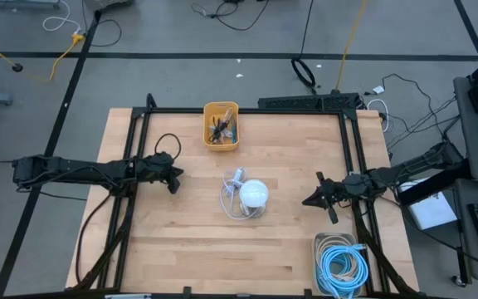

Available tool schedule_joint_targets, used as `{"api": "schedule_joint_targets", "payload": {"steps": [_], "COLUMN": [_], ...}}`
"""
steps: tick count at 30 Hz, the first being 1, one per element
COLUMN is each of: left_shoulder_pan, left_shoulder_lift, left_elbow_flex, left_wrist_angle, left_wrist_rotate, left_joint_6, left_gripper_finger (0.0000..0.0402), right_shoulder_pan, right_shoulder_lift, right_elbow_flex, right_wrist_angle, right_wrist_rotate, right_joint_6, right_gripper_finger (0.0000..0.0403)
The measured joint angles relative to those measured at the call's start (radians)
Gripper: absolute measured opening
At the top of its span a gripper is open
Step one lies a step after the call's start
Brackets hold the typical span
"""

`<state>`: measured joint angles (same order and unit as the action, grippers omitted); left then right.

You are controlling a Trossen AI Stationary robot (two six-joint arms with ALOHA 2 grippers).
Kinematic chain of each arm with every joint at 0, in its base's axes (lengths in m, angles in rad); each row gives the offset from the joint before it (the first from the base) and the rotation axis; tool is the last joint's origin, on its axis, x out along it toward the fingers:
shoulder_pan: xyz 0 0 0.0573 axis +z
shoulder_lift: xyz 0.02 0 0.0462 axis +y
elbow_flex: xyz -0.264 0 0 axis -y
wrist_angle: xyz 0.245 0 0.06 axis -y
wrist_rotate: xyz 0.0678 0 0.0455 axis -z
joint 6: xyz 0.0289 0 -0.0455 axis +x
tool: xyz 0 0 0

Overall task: Pick & Place USB Port
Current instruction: Return to Home Position

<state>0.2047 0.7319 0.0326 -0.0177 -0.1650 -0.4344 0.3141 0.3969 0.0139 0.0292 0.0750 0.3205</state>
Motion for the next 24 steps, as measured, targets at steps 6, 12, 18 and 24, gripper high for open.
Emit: {"api": "schedule_joint_targets", "payload": {"steps": [6, 12, 18, 24], "left_shoulder_pan": [0.000, 0.000, 0.000, 0.000], "left_shoulder_lift": [0.000, 0.000, 0.000, 0.000], "left_elbow_flex": [-0.001, -0.003, -0.003, -0.003], "left_wrist_angle": [0.014, 0.057, 0.064, 0.065], "left_wrist_rotate": [0.007, 0.011, 0.025, 0.033], "left_joint_6": [-0.003, 0.005, 0.006, 0.005], "left_gripper_finger": [0.0003, 0.0003, 0.0004, 0.0006], "right_shoulder_pan": [-0.001, -0.001, -0.001, -0.001], "right_shoulder_lift": [-0.006, -0.030, -0.071, -0.145], "right_elbow_flex": [0.000, 0.023, 0.050, 0.074], "right_wrist_angle": [0.081, 0.119, 0.100, -0.041], "right_wrist_rotate": [0.012, 0.086, 0.084, 0.130], "right_joint_6": [-0.059, -0.111, -0.136, -0.143], "right_gripper_finger": [0.0000, 0.0000, 0.0000, 0.0000]}}
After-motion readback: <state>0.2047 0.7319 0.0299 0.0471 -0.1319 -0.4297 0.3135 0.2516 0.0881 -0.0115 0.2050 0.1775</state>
